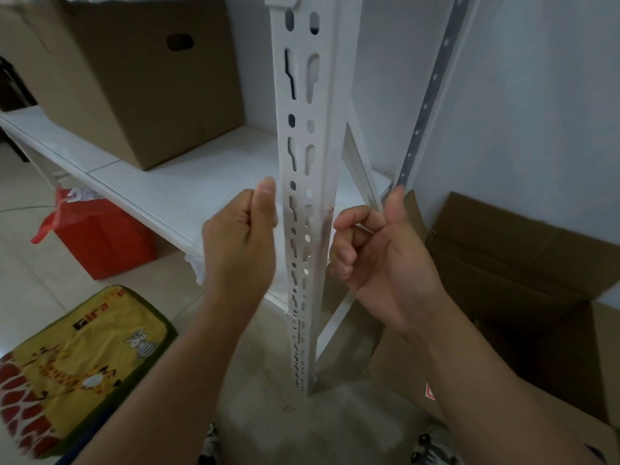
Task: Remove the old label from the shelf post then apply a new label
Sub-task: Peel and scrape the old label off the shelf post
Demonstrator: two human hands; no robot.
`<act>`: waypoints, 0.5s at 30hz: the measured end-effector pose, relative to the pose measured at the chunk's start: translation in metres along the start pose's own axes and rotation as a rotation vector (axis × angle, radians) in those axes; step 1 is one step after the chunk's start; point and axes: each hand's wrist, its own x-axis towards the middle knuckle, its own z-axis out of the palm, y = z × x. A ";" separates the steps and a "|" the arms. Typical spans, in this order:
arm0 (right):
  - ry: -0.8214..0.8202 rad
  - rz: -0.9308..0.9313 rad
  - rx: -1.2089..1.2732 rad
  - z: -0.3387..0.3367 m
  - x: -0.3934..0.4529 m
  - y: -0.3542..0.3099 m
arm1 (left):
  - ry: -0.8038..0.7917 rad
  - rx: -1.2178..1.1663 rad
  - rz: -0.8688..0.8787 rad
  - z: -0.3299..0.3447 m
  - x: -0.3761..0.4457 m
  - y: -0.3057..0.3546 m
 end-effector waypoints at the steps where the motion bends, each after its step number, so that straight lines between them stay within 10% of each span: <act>1: 0.037 -0.001 -0.003 0.000 0.000 0.000 | -0.016 0.055 -0.059 -0.002 0.006 -0.011; 8: 0.368 0.001 -0.417 0.000 0.005 0.007 | -0.228 0.516 -0.278 0.005 0.037 -0.087; 15: 0.370 -0.158 -0.704 0.000 0.004 0.011 | -0.245 0.727 -0.236 0.011 0.038 -0.088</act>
